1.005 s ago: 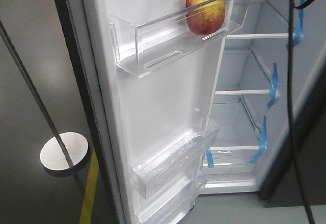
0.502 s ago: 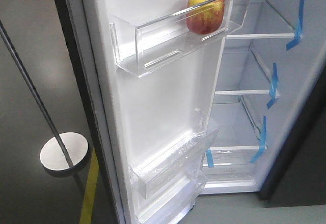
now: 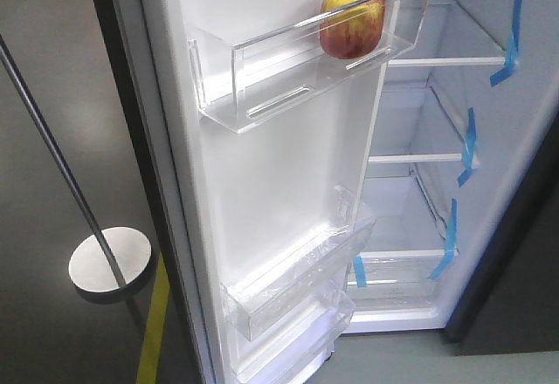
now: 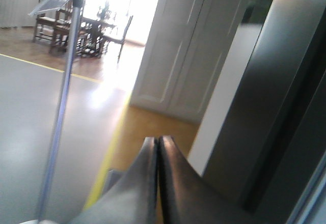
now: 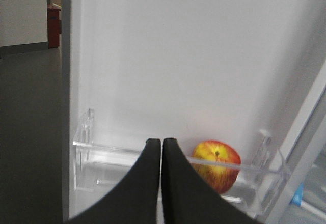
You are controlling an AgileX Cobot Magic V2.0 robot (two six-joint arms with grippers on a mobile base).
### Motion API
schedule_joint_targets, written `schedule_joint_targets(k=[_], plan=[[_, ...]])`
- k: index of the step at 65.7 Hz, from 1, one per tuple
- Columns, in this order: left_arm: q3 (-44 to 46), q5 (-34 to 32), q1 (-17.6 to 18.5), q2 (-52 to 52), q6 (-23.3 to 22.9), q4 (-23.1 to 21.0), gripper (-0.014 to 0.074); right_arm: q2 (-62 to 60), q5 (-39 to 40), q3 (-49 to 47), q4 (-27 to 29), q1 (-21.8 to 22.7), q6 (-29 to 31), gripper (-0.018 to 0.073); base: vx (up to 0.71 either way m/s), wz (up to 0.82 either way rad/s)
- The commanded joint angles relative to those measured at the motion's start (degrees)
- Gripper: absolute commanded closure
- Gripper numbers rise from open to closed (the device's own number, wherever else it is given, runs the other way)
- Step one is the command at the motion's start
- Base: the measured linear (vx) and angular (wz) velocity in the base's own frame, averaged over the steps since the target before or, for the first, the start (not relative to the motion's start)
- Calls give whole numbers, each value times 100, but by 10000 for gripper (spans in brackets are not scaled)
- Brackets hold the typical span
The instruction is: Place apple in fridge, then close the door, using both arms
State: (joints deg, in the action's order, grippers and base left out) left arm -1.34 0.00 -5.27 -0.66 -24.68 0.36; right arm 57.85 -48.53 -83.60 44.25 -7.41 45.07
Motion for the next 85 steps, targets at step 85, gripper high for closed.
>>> schedule_joint_targets(k=[85], plan=[[4642, -3169, 27, 2938, -5612, 1700, 602, -3180, 1124, 4454, 77, 5, -554, 564, 0, 0]])
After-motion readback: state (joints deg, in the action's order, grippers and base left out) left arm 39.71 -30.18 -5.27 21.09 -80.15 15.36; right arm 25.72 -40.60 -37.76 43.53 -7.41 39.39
